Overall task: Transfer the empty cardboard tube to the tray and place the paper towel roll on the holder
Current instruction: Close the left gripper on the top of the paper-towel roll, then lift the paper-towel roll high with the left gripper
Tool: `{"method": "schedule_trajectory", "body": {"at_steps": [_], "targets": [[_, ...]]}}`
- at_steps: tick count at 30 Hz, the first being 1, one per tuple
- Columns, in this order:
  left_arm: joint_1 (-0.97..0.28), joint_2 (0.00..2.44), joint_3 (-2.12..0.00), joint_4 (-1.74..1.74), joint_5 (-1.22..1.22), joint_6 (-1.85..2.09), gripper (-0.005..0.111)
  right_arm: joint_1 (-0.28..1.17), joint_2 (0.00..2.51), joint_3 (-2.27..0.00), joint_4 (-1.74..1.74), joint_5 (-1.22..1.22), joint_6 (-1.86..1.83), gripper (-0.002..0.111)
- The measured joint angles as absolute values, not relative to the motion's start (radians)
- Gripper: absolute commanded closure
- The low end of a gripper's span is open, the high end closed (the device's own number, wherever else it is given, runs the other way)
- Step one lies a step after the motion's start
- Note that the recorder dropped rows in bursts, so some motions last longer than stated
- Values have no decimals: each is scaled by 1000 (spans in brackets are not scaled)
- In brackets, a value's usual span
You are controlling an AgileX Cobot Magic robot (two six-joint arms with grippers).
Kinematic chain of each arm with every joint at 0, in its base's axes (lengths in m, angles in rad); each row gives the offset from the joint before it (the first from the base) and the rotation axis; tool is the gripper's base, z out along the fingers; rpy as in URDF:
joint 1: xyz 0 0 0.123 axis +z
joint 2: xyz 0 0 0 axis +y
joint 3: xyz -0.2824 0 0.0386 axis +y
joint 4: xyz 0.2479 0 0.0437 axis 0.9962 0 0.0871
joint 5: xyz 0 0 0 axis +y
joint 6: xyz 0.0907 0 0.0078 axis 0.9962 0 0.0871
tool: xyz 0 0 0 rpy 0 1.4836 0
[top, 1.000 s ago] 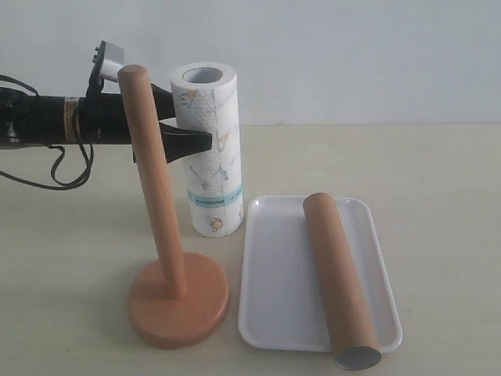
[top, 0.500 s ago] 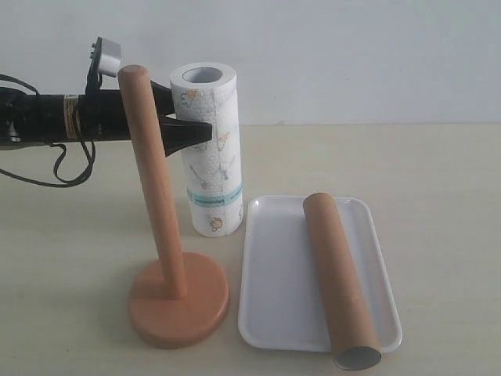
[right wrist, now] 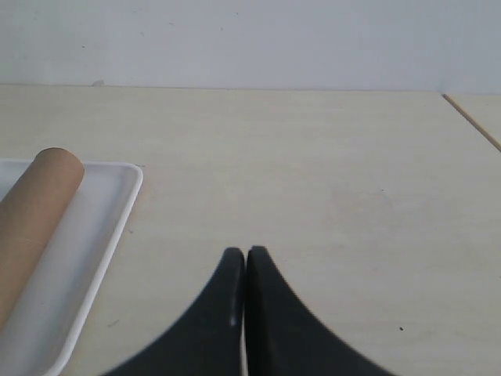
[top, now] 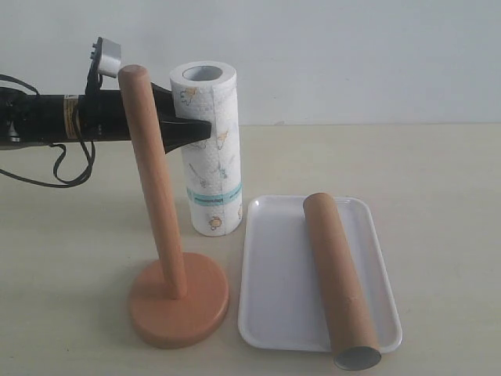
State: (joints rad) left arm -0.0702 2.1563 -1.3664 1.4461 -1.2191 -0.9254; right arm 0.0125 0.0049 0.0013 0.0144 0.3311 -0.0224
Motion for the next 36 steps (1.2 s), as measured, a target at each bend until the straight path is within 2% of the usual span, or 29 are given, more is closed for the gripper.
{"method": "schedule_trajectory", "body": {"at_steps": [16, 29, 36], "targets": [[-41, 2122, -1366, 1450, -1198, -1013, 103, 12, 5, 1, 14, 331, -22, 109], [-21, 1888, -1366, 1454, -1185, -1075, 103, 12, 5, 1, 19, 331, -22, 109], [98, 1694, -1366, 1454, -1142, -1211, 103, 12, 5, 1, 19, 331, -22, 109]]}}
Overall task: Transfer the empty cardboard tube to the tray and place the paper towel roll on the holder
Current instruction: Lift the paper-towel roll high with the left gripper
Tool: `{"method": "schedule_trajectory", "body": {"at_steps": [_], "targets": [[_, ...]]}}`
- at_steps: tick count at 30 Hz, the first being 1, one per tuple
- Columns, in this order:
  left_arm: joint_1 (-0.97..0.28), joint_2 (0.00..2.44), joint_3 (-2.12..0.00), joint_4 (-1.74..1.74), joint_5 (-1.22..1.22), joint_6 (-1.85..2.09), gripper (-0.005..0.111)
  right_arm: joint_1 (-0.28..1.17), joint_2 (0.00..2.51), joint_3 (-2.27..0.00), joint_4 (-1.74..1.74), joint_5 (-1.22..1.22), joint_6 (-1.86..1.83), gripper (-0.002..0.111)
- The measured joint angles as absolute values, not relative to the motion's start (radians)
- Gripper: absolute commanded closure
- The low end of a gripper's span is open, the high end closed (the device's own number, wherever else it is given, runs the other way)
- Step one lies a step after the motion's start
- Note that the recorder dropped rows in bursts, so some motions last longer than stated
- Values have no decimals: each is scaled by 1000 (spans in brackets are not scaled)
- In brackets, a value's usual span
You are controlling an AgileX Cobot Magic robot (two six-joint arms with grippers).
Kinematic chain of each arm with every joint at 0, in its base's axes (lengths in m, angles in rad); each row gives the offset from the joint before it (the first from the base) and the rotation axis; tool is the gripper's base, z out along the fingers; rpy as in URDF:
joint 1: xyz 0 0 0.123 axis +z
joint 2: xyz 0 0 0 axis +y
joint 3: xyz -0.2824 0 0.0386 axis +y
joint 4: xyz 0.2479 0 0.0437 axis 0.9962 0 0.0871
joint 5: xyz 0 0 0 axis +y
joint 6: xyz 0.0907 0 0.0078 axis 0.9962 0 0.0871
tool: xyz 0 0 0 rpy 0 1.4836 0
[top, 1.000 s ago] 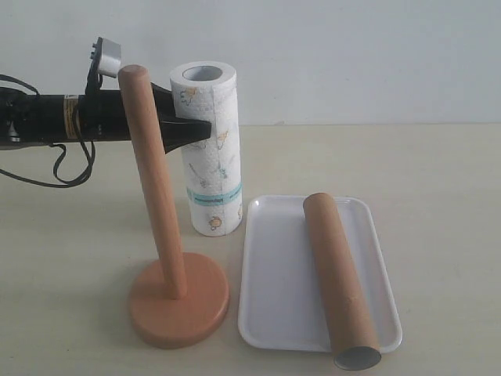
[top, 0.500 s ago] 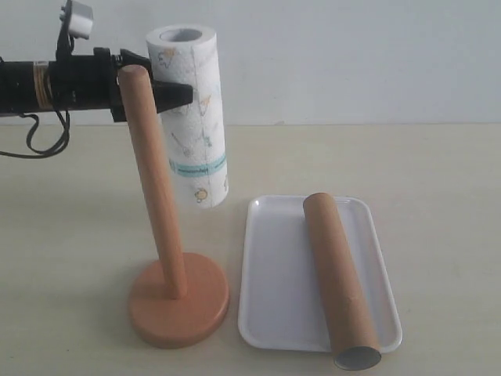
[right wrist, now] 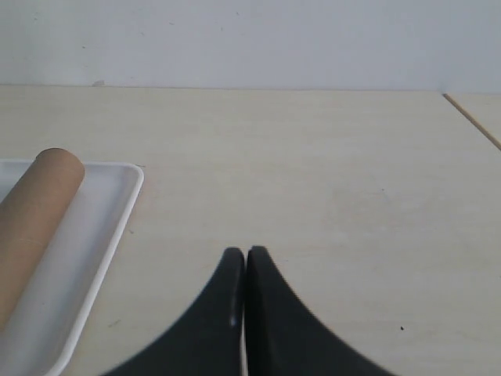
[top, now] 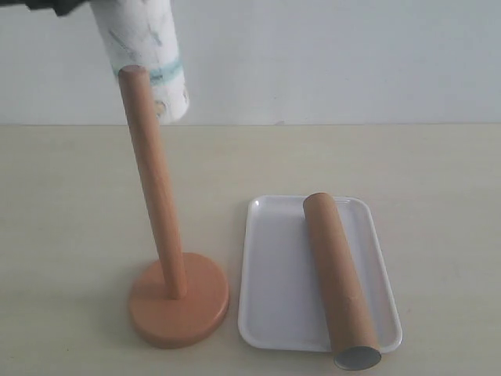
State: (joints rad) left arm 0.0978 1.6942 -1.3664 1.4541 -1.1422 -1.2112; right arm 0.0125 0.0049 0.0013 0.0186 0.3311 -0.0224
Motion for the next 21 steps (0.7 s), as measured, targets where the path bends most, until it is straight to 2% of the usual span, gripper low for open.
{"method": "schedule_trajectory", "body": {"at_steps": [5, 9, 21], "targets": [[251, 1517, -1366, 1454, -1139, -1358, 103, 12, 5, 1, 19, 331, -22, 109], [319, 1406, -1366, 1455, -1139, -1503, 103, 12, 5, 1, 19, 331, -22, 109], [329, 1143, -1406, 1628, -1210, -1925, 103, 12, 5, 1, 19, 331, -22, 109]]}}
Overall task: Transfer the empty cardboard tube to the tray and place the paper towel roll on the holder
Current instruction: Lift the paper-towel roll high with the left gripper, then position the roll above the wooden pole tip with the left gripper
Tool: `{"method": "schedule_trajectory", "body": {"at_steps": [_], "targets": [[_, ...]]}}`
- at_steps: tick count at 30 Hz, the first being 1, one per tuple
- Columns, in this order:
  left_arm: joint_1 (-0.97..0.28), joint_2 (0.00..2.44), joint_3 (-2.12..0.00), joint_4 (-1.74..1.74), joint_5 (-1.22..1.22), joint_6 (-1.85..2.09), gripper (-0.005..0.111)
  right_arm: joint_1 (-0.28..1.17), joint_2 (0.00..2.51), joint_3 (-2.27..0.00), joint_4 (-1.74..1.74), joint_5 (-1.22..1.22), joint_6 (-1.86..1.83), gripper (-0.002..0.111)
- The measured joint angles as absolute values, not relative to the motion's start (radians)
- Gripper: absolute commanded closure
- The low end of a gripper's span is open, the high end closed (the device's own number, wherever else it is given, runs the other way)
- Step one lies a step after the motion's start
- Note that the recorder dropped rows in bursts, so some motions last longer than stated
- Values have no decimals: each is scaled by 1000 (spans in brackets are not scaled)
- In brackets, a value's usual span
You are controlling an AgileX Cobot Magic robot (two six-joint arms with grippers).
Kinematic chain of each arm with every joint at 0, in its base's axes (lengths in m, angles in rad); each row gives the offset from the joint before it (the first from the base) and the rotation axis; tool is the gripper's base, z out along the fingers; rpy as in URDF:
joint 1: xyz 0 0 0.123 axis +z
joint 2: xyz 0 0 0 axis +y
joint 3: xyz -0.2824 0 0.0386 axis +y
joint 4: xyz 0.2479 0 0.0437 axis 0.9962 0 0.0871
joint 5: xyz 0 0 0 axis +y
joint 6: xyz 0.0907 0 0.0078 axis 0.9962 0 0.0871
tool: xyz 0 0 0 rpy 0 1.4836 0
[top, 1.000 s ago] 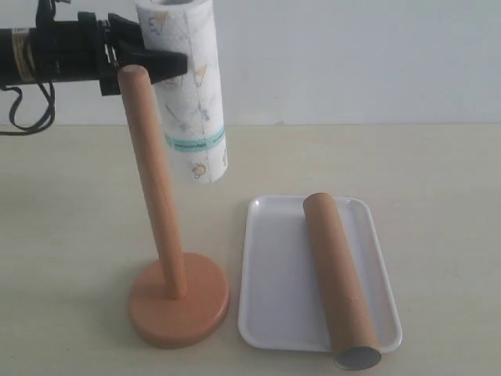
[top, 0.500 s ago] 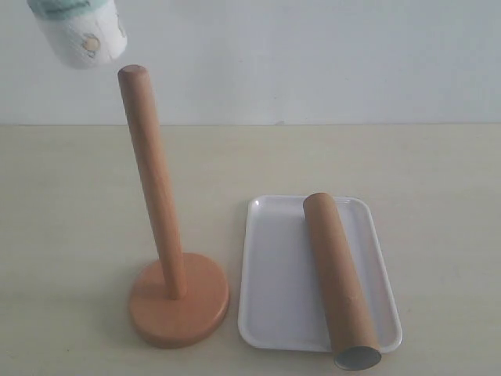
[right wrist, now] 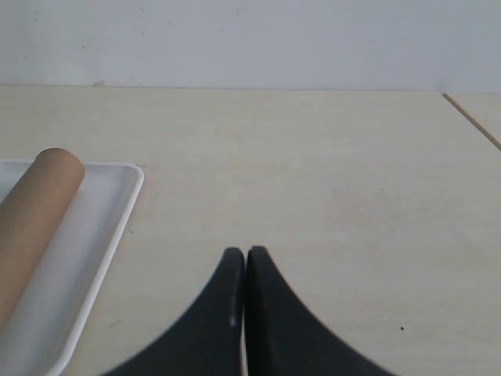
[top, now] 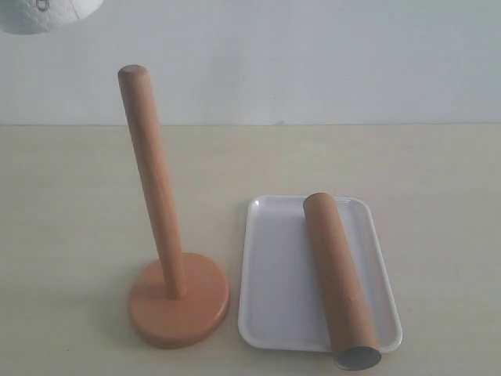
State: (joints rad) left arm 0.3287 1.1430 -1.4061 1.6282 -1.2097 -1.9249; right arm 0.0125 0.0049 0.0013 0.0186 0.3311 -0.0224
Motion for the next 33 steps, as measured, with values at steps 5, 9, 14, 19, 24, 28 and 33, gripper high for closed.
{"method": "schedule_trajectory", "body": {"at_steps": [5, 9, 14, 19, 24, 28, 33], "targets": [[281, 1120, -1410, 1614, -1224, -1977, 103, 12, 5, 1, 19, 331, -22, 109], [218, 1120, -1412, 1644, -1228, -1993, 103, 12, 5, 1, 19, 331, -22, 109], [164, 1120, -1412, 1753, -1178, -2020, 103, 12, 5, 1, 19, 331, -22, 109], [123, 1120, -1412, 1758, -1161, -2015, 103, 12, 5, 1, 19, 331, -22, 109], [85, 1120, -1412, 1767, -1130, -1999, 103, 12, 5, 1, 19, 331, -22, 109], [53, 1120, -1412, 1770, -1108, -1961, 103, 12, 5, 1, 19, 331, -22, 109], [31, 1120, -1412, 1770, -1078, -1929, 103, 12, 5, 1, 19, 331, -22, 109]]}}
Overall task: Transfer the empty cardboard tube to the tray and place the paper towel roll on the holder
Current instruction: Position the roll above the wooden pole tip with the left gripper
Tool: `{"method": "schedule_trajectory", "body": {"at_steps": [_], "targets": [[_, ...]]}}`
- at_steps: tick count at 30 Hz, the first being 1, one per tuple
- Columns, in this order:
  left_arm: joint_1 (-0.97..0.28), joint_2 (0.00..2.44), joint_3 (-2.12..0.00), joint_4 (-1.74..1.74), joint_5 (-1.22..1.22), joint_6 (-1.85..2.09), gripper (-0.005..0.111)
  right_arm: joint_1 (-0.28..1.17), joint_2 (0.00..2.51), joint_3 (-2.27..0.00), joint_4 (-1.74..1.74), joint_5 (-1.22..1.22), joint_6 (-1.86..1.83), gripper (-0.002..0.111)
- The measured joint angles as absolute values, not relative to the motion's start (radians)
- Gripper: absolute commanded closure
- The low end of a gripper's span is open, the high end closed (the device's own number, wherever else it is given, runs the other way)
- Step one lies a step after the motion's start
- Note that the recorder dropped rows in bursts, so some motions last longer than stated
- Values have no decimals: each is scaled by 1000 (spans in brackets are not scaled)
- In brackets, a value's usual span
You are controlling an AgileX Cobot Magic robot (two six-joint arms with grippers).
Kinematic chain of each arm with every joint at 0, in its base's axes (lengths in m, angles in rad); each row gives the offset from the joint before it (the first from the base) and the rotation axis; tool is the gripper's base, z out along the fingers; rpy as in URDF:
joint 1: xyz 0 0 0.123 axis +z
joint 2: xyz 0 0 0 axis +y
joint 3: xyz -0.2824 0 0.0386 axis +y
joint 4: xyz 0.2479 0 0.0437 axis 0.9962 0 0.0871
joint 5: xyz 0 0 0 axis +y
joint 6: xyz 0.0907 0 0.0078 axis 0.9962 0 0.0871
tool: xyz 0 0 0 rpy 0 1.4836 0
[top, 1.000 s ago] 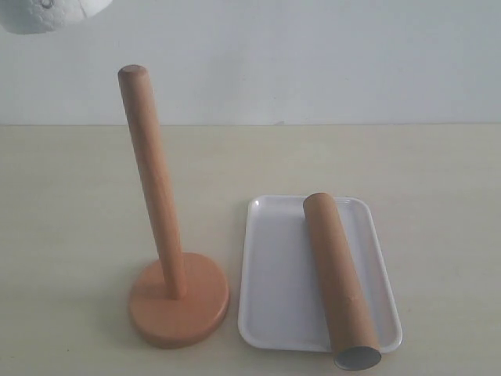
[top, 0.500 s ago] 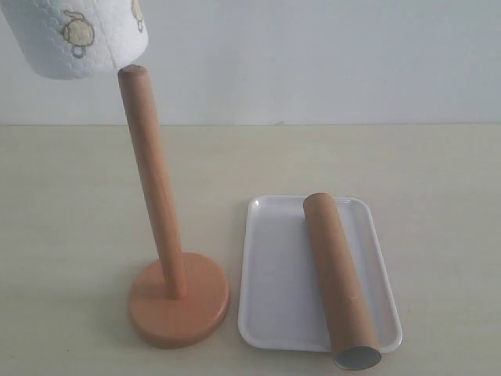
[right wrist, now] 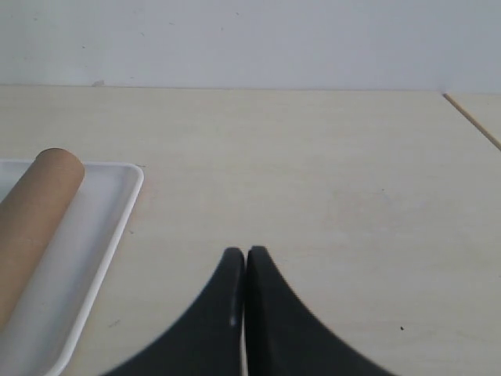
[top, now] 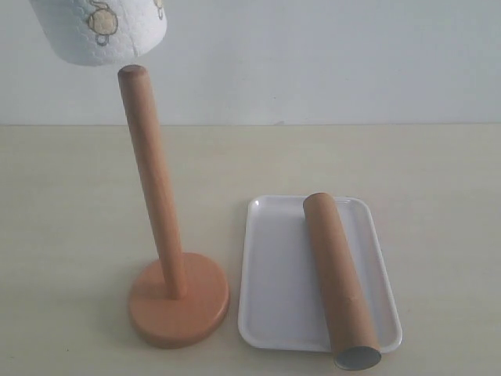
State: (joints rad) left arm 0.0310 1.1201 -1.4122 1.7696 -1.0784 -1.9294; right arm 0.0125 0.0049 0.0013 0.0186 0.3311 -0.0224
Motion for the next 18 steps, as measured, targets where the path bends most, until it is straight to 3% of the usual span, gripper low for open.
{"method": "schedule_trajectory", "body": {"at_steps": [18], "targets": [[29, 1192, -1332, 1776, -1089, -1881, 103, 12, 5, 1, 19, 331, -22, 109]]}}
